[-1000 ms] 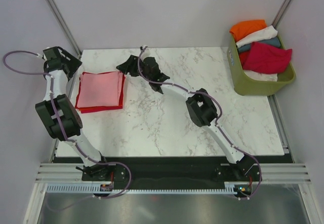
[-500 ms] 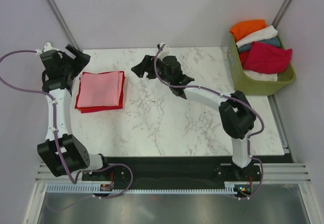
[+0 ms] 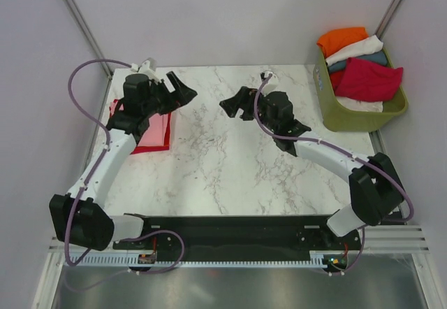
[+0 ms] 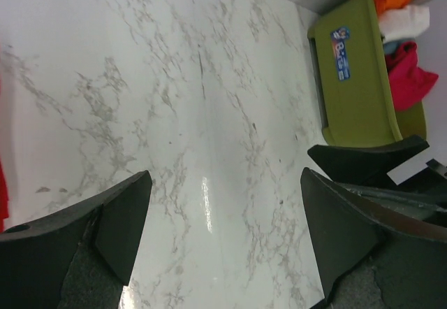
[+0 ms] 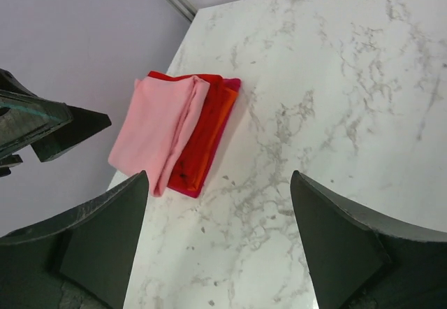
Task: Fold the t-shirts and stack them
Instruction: Reset both grippers
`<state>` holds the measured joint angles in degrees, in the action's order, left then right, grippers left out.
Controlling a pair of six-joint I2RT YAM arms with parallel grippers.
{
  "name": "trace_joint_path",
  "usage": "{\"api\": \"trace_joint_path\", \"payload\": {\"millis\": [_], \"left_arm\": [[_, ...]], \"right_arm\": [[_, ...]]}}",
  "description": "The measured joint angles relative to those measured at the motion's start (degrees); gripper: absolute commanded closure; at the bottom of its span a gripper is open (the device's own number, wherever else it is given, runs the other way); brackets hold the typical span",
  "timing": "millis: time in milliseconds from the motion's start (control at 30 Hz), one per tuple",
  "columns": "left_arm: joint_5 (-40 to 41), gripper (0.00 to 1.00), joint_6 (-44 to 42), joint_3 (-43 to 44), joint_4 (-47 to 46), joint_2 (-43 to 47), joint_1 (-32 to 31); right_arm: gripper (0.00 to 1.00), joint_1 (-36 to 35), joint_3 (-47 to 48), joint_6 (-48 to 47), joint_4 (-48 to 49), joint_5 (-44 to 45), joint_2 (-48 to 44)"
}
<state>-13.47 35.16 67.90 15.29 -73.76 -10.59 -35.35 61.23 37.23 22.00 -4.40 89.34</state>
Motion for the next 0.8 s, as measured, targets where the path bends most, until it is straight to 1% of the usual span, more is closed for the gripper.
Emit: {"api": "trace_joint_path", "payload": {"millis": [100, 233, 367, 500, 633, 800], "left_arm": [[0.0, 0.04, -0.02, -1.97, -0.85, 0.13, -4.09], [1.44, 0.0, -0.04, -5.99, -2.25, 2.16, -8.17], [3.02, 0.0, -0.04, -10.91, -5.64, 5.33, -12.98], [4.13, 0.0, -0.09, -15.23, -9.22, 6.08, -17.35], [4.74, 0.0, -0.35, -21.9, -13.09, 6.23, -19.74], [4.98, 0.0, -0.81, -29.14, -16.59, 6.36, -20.04]], "right_arm": [[0.08, 1.09, -4.96, -1.33, -1.46, 1.33, -4.94], [0.05, 1.25, -9.7, -4.26, -4.72, 4.0, -12.28], [0.02, 1.25, -15.56, -6.29, -6.49, 6.86, -19.15], [0.02, 1.25, -22.01, -7.61, -8.02, 9.79, -25.16], [0.02, 1.25, -28.2, -8.41, -9.81, 12.76, -32.13], [0.02, 1.25, -34.18, -8.92, -11.45, 17.31, -39.01]]}}
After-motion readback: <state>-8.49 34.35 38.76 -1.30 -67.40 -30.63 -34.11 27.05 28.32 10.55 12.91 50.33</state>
